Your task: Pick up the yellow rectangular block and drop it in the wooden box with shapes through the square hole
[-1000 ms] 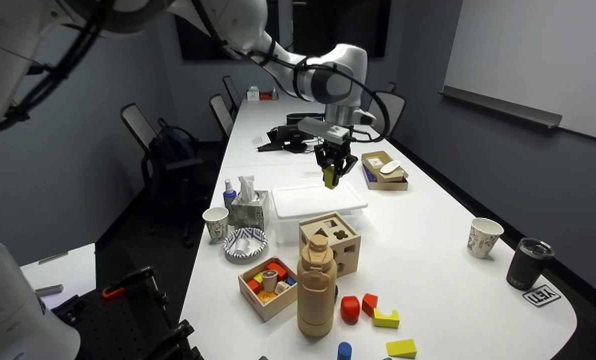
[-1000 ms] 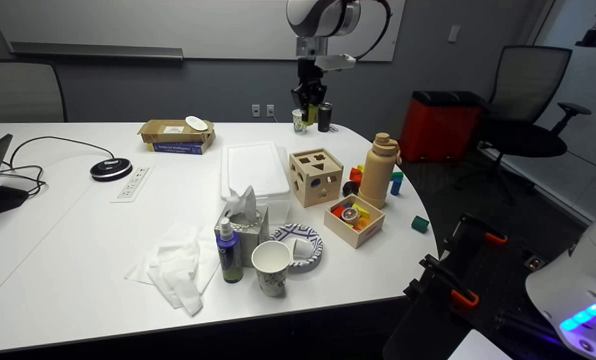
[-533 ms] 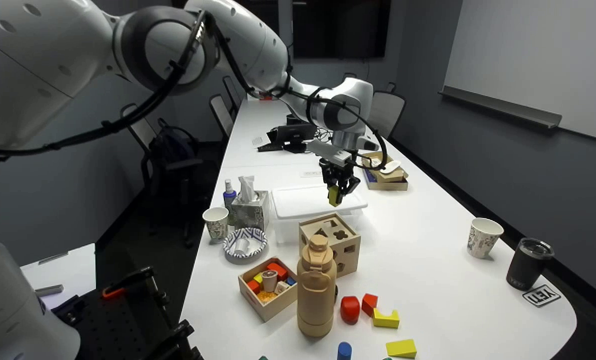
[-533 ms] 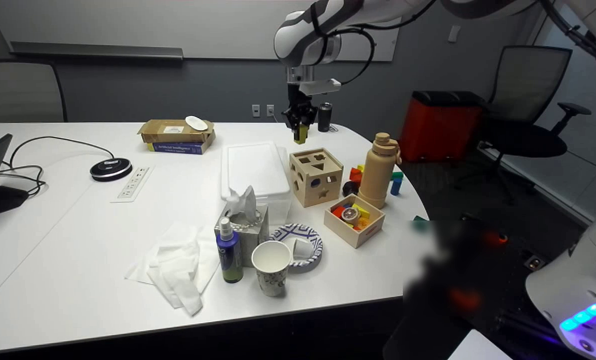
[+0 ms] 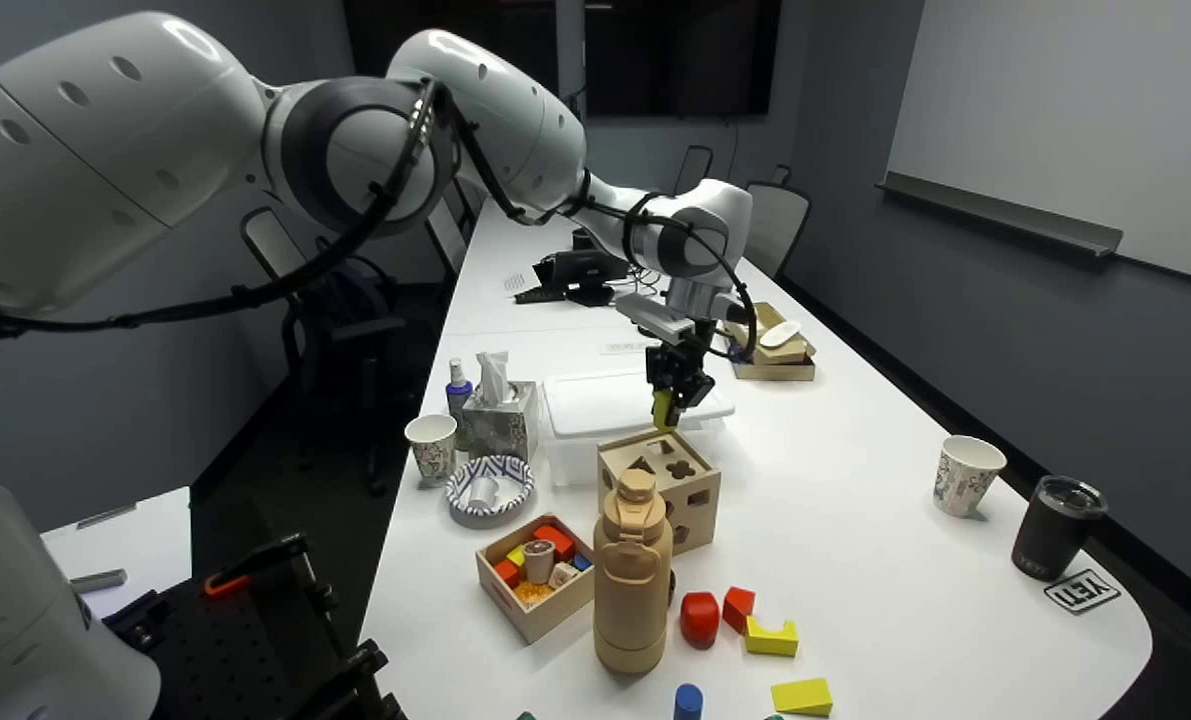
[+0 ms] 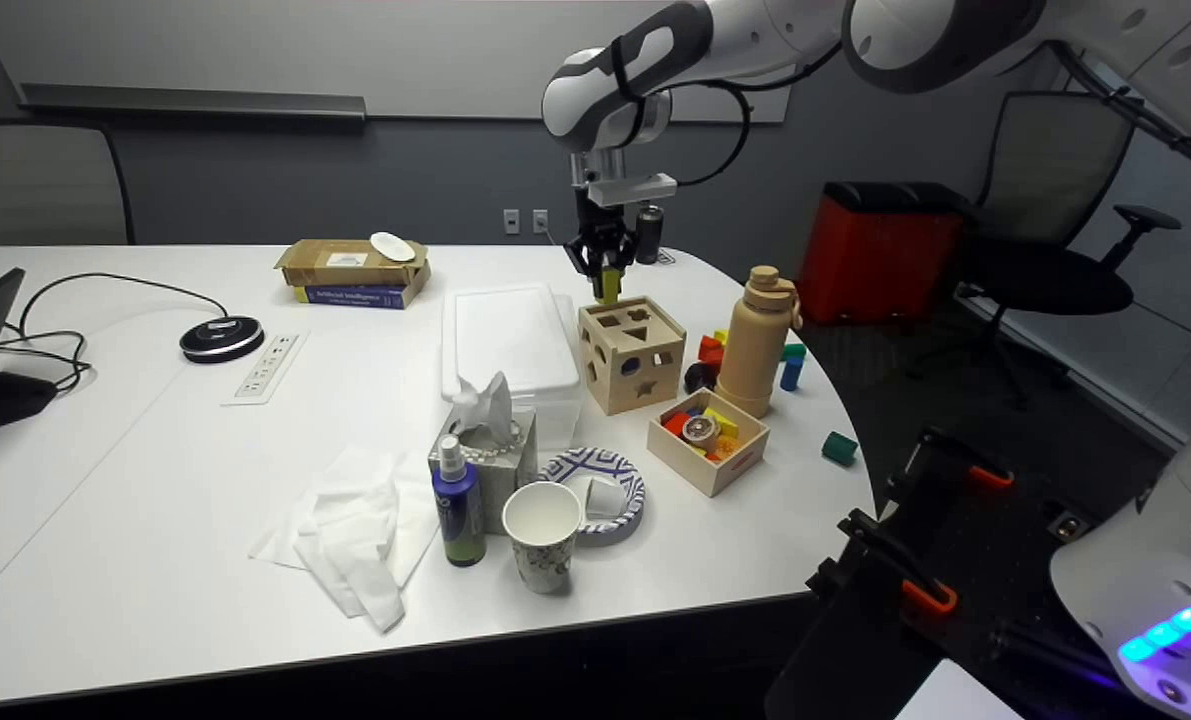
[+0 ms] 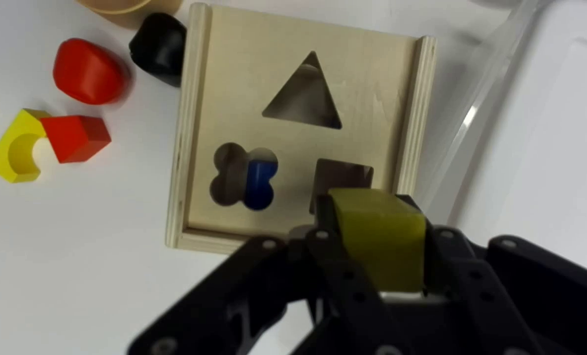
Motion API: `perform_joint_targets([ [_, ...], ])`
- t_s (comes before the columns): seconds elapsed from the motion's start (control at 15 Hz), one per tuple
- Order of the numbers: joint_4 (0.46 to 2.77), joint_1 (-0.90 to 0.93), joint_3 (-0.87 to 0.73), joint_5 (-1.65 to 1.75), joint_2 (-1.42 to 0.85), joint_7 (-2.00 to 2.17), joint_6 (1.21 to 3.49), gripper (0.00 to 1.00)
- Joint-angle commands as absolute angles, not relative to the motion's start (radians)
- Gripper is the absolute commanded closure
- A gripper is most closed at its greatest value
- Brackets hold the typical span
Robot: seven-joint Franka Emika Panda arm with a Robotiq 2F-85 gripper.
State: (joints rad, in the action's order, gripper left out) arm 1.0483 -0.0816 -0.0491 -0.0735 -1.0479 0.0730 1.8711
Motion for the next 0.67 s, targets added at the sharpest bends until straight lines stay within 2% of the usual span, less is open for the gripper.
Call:
perform_joint_targets([
  [0.0, 0.980, -0.078, -0.056, -0.066, -1.090, 0.128, 1.811, 0.92],
  [0.6, 0.957, -0.081, -0.059, -0.066, -1.130, 0.157, 1.815, 0.92],
])
